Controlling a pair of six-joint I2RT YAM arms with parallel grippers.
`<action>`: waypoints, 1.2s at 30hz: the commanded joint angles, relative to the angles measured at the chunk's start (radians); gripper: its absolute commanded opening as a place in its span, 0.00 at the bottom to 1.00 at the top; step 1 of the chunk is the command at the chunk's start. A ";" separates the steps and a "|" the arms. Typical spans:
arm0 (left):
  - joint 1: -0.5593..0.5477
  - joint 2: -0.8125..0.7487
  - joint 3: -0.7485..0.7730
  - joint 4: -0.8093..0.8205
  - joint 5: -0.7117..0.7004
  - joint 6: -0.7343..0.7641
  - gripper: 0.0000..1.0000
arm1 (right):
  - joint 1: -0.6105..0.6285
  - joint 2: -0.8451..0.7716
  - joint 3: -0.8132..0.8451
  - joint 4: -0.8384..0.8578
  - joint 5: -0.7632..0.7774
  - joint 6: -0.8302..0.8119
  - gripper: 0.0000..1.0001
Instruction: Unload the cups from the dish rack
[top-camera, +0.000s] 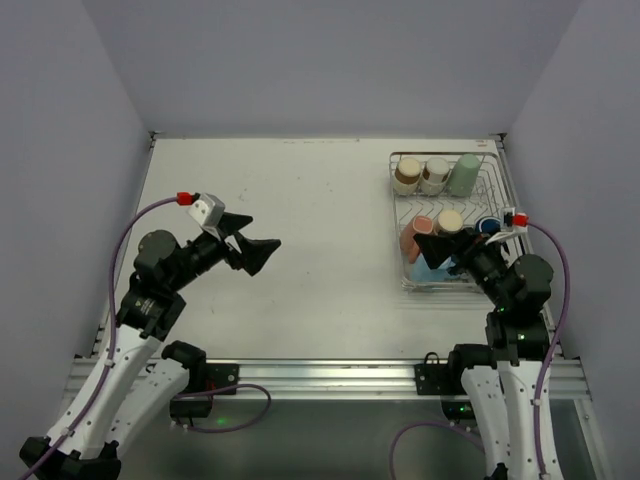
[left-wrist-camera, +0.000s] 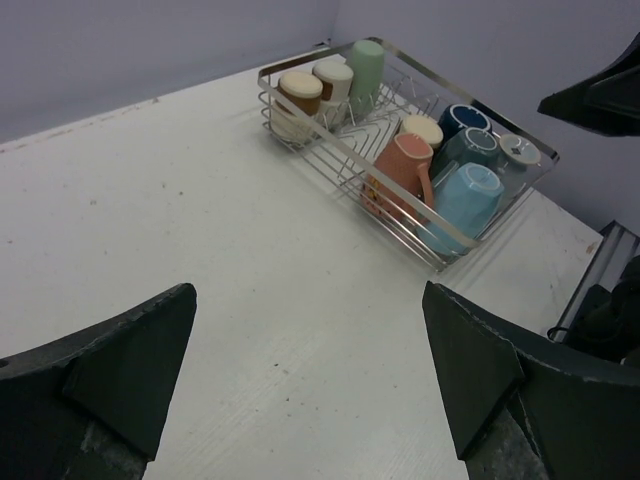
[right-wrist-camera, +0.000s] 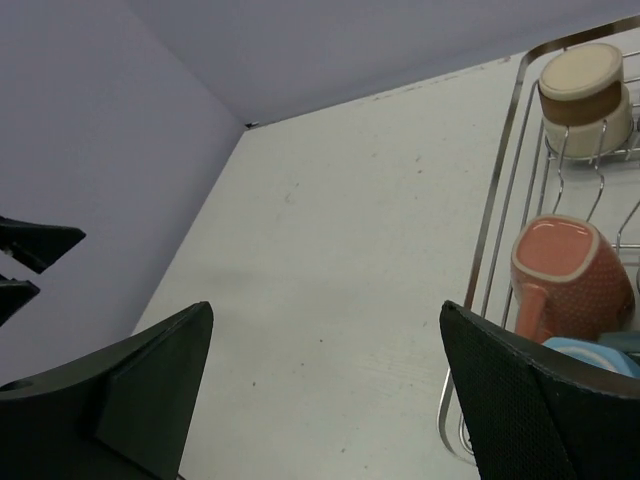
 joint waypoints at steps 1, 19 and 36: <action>0.003 0.009 -0.010 -0.026 -0.006 0.006 1.00 | 0.000 0.029 0.046 -0.066 0.084 -0.033 0.98; -0.022 -0.024 -0.015 -0.083 -0.107 0.019 1.00 | 0.250 0.365 0.219 -0.149 0.566 -0.136 0.82; -0.096 -0.026 -0.009 -0.121 -0.215 0.011 1.00 | 0.281 0.364 0.173 -0.441 0.782 -0.099 0.86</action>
